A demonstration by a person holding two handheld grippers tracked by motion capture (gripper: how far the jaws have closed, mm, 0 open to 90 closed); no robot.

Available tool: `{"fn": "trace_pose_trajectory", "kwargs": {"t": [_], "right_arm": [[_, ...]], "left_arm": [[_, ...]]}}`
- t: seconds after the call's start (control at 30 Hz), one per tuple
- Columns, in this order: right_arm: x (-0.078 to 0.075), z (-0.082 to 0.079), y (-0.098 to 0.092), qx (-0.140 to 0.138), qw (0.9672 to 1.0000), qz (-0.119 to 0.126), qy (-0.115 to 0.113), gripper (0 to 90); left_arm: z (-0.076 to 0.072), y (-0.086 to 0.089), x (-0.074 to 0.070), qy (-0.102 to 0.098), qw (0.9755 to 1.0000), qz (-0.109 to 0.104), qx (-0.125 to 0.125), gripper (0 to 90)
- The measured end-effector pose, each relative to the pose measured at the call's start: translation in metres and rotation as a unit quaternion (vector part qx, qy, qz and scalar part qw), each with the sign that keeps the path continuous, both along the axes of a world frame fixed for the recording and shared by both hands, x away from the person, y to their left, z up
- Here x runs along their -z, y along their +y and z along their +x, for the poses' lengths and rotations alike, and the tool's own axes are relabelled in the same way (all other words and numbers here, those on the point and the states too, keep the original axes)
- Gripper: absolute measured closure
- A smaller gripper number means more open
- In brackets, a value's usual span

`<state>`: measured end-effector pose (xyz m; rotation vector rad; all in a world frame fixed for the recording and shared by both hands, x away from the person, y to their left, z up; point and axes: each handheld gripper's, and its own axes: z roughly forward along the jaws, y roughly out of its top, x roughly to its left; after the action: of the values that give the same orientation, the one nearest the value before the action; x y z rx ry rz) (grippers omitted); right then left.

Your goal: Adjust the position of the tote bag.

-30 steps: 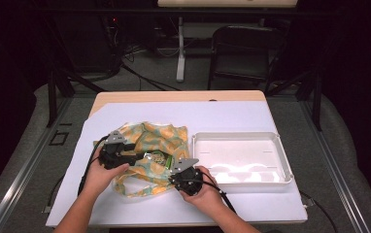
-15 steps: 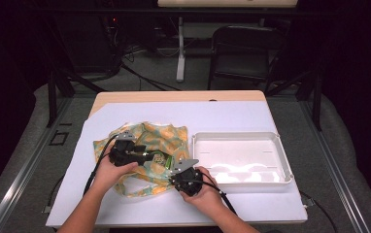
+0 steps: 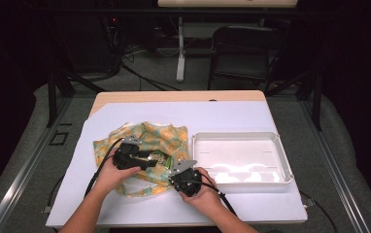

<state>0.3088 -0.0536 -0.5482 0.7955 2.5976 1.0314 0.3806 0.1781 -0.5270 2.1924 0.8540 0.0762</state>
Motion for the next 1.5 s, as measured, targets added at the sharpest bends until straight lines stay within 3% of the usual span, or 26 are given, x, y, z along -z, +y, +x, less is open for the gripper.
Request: {"fn": "trace_pose_trajectory", "kwargs": {"t": [0.17,0.47,0.57,0.7,0.77,0.93,0.97,1.2,1.5], "right_arm": [[0.003,0.001,0.002,0.007,1.0000,0.003,0.003,84.5],[0.004,0.003,0.002,0.007,1.0000,0.002,0.005,84.7],[0.004,0.003,0.002,0.008,1.0000,-0.002,0.005,84.7],[0.005,0.004,0.002,0.007,1.0000,-0.001,0.005,84.8],[0.005,0.004,0.001,0.005,1.0000,-0.004,0.005,84.8],[0.005,0.004,0.002,0.009,0.9999,-0.003,0.005,84.9],[0.005,0.004,0.001,0.009,0.9999,-0.004,0.004,84.8],[0.005,0.003,0.001,0.010,0.9999,0.001,0.004,84.8],[0.006,0.003,0.001,0.008,0.9999,0.001,0.005,84.6]], "left_arm": [[-0.004,-0.003,0.002,0.009,0.9998,0.007,0.018,45.0],[-0.009,-0.008,0.004,0.004,0.9991,0.028,0.033,46.0],[-0.013,-0.010,0.003,-0.008,0.9981,0.049,0.038,52.2],[-0.015,-0.010,0.002,-0.012,0.9973,0.055,0.047,59.6],[-0.018,-0.011,0.002,-0.019,0.9968,0.060,0.050,69.8],[-0.022,-0.010,0.003,-0.017,0.9969,0.061,0.046,83.5],[-0.022,-0.009,0.002,-0.011,0.9973,0.053,0.049,88.6],[-0.029,-0.008,-0.004,-0.018,0.9978,0.047,0.043,90.0],[-0.052,-0.006,-0.005,-0.021,0.9970,0.050,0.055,90.0]]}}
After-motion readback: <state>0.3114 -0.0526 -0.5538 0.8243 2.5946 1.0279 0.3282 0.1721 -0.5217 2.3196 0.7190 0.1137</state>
